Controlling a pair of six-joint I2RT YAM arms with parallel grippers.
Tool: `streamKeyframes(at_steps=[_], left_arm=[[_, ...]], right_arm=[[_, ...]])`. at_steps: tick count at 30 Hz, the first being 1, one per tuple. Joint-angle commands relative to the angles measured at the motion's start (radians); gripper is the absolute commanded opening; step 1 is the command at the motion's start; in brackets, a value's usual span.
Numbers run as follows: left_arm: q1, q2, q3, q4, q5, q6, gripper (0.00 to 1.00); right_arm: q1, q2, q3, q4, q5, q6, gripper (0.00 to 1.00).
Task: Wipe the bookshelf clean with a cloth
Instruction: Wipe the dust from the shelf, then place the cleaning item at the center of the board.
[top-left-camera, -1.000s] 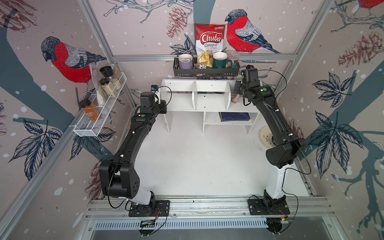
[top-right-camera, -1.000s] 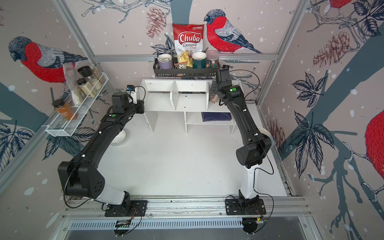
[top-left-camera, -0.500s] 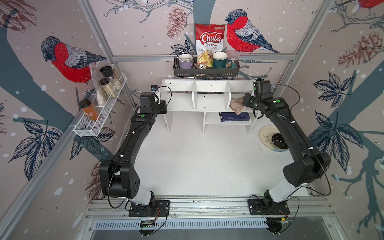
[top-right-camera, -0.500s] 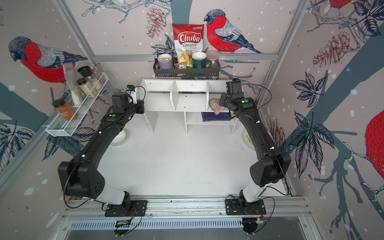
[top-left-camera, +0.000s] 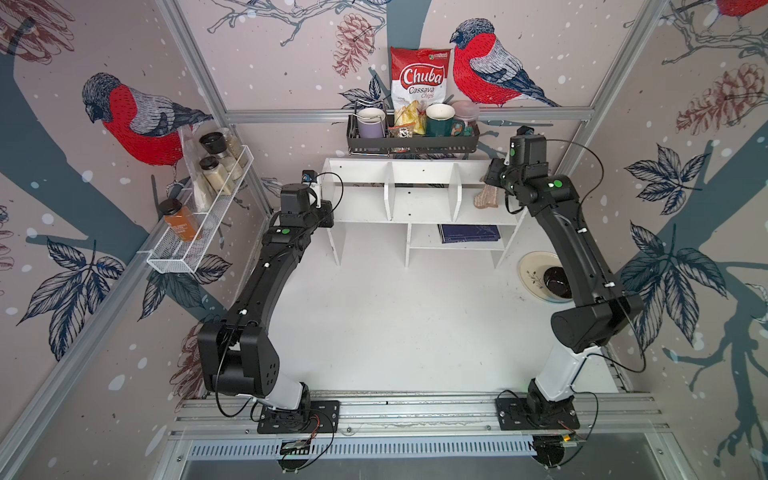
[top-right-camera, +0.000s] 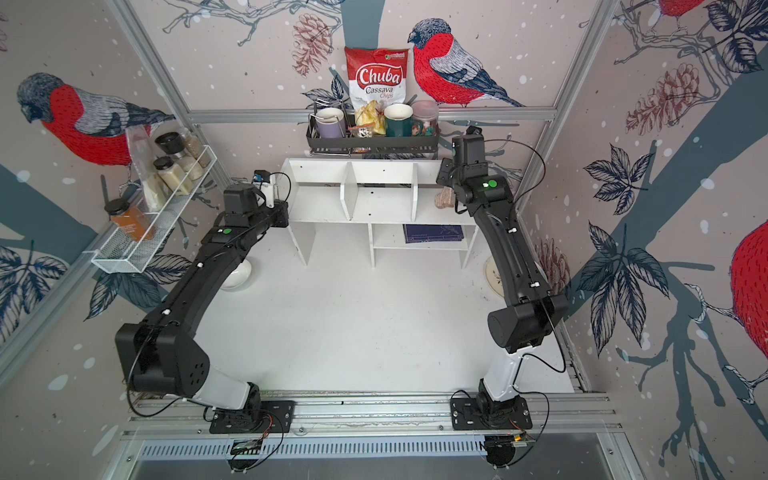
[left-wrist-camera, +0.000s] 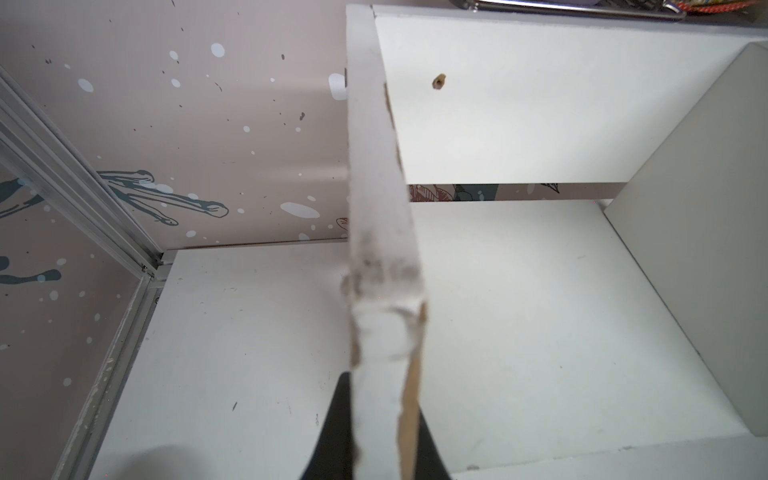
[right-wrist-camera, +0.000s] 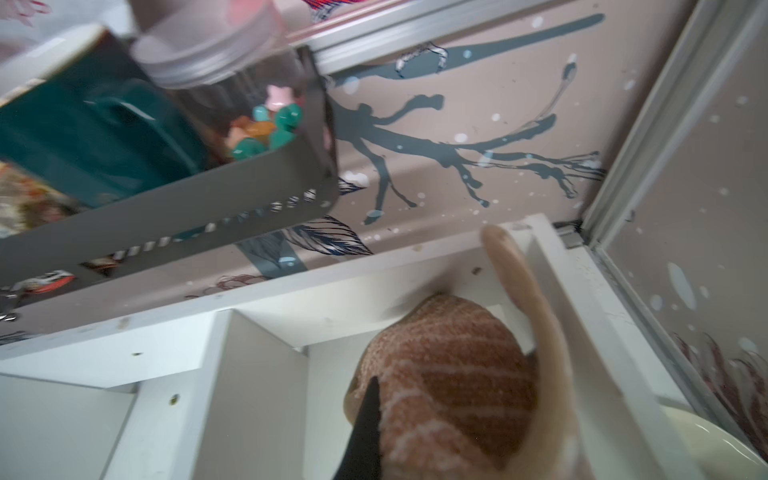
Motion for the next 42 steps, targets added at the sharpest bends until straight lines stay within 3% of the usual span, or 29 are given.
streamKeyframes(at_steps=[1, 5, 14, 19, 25, 27, 32, 33, 35, 38, 42], left_arm=[[-0.016, 0.007, -0.010, -0.263, 0.200, -0.038, 0.00], [-0.016, 0.003, -0.010, -0.265, 0.189, -0.038, 0.00], [-0.008, 0.004, -0.004, -0.260, 0.133, -0.073, 0.00], [0.014, -0.032, -0.030, -0.204, 0.102, -0.120, 0.31], [0.025, -0.099, -0.026, -0.156, 0.060, -0.154, 0.42], [0.025, -0.129, -0.014, -0.165, 0.022, -0.155, 0.51], [0.025, -0.231, -0.002, -0.207, -0.094, -0.172, 0.59], [0.025, -0.264, -0.020, -0.208, -0.112, -0.178, 0.64], [0.024, -0.336, -0.069, -0.194, -0.124, -0.186, 0.95], [0.024, -0.461, -0.180, -0.186, -0.087, -0.204, 0.97], [0.018, -0.627, -0.388, -0.118, 0.036, -0.290, 0.97]], right_arm=[[0.021, 0.025, 0.037, 0.027, -0.053, 0.007, 0.00], [0.053, -0.007, -0.056, 0.047, -0.052, 0.002, 0.00], [0.063, -0.265, -0.440, 0.112, 0.004, -0.007, 0.00], [0.095, -0.427, -0.525, 0.084, 0.061, -0.044, 0.00], [0.172, -0.576, -0.549, 0.006, 0.109, -0.065, 0.00], [0.223, -0.634, -0.567, -0.006, 0.109, -0.059, 0.00], [0.483, -0.740, -0.709, 0.041, 0.144, -0.032, 0.00], [0.567, -0.747, -0.757, 0.066, 0.176, -0.027, 0.00], [0.698, -0.737, -0.844, 0.124, 0.234, -0.022, 0.00], [0.784, -0.655, -0.966, 0.247, 0.216, 0.055, 0.00], [0.759, -0.507, -1.116, 0.444, 0.127, 0.188, 0.02]])
